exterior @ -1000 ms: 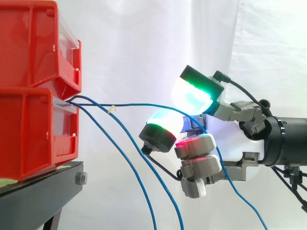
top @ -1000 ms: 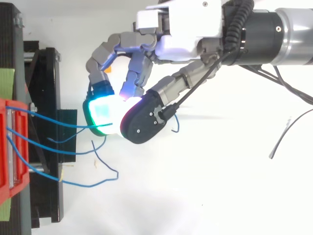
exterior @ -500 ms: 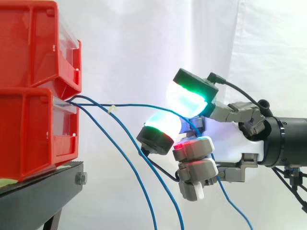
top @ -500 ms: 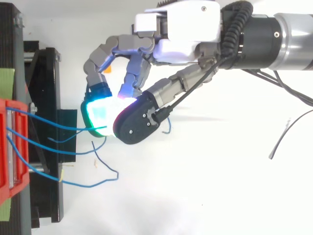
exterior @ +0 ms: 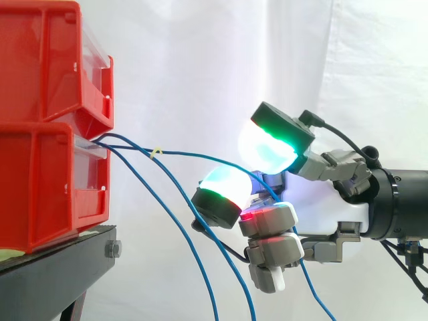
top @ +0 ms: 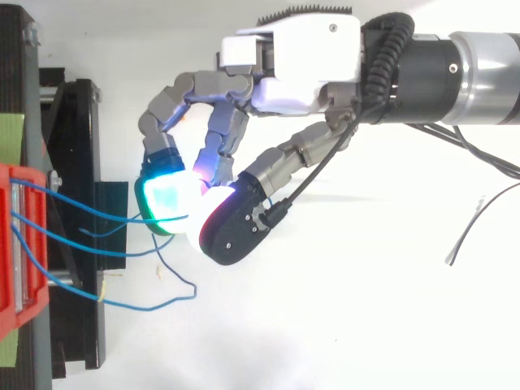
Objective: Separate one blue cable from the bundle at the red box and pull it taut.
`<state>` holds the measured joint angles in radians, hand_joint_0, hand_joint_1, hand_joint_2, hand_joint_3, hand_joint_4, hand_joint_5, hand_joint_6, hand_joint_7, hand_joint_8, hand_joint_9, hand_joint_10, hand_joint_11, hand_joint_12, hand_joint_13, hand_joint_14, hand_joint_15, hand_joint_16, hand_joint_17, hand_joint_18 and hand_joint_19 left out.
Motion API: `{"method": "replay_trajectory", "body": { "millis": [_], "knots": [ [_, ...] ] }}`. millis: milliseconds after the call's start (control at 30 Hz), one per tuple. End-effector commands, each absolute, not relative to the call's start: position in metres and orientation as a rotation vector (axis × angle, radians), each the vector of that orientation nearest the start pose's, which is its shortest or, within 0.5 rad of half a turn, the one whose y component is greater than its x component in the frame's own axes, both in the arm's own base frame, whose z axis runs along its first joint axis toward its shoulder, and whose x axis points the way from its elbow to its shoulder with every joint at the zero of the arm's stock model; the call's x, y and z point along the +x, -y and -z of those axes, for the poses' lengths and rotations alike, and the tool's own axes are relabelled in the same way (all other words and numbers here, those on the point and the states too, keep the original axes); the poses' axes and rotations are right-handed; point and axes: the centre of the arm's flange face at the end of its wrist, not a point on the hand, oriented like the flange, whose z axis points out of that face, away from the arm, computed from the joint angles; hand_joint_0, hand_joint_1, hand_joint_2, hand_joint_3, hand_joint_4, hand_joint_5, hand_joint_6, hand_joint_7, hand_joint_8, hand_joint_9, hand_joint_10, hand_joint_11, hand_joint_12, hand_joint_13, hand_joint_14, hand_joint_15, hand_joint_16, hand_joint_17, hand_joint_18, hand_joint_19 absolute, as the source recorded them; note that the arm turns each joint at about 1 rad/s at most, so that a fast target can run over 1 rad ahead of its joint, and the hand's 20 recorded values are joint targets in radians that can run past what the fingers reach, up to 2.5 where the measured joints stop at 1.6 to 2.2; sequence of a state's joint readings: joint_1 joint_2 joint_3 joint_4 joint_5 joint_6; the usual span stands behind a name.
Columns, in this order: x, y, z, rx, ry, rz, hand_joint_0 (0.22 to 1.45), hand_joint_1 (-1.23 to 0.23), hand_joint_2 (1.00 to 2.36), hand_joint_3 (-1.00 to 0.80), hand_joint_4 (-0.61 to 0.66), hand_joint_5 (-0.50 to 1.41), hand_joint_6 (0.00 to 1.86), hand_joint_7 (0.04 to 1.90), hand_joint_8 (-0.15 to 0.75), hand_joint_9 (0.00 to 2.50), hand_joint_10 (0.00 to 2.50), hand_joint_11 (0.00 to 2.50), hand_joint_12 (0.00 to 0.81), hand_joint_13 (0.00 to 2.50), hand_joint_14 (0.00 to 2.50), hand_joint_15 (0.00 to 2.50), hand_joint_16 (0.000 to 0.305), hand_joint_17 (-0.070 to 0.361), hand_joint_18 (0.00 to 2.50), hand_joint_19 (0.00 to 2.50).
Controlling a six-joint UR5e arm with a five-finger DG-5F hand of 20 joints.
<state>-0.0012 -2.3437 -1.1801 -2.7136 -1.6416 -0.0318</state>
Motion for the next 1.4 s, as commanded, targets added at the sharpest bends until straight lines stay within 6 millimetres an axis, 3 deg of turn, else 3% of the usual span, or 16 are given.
{"method": "replay_trajectory", "body": {
  "millis": [0,267,1133,1367],
  "knots": [
    [0.7641,0.1263,-0.2246,1.118,-1.243,-1.256,0.62,-0.80,1.00,-0.50,0.14,-0.14,0.87,1.14,0.335,1.16,0.02,1.26,0.385,1.17,0.03,1.07,0.049,0.111,0.96,0.77],
    [0.7654,0.1225,-0.2239,1.118,-1.239,-1.255,0.64,-0.77,1.01,-0.37,0.08,-0.14,0.89,1.18,0.338,1.20,0.02,1.26,0.385,1.20,0.03,1.06,0.049,0.109,0.98,0.79],
    [0.7634,0.1226,-0.2175,1.121,-1.223,-1.254,0.61,-0.61,1.01,-0.28,0.13,-0.13,0.90,1.25,0.357,1.23,0.02,1.25,0.400,1.21,0.02,1.05,0.051,0.115,0.97,0.81],
    [0.7638,0.1222,-0.2190,1.122,-1.214,-1.253,0.61,-0.65,1.01,-0.18,0.08,-0.10,0.90,1.28,0.394,1.32,0.01,1.26,0.438,1.26,0.02,1.01,0.058,0.130,1.04,0.75]
  ]
}}
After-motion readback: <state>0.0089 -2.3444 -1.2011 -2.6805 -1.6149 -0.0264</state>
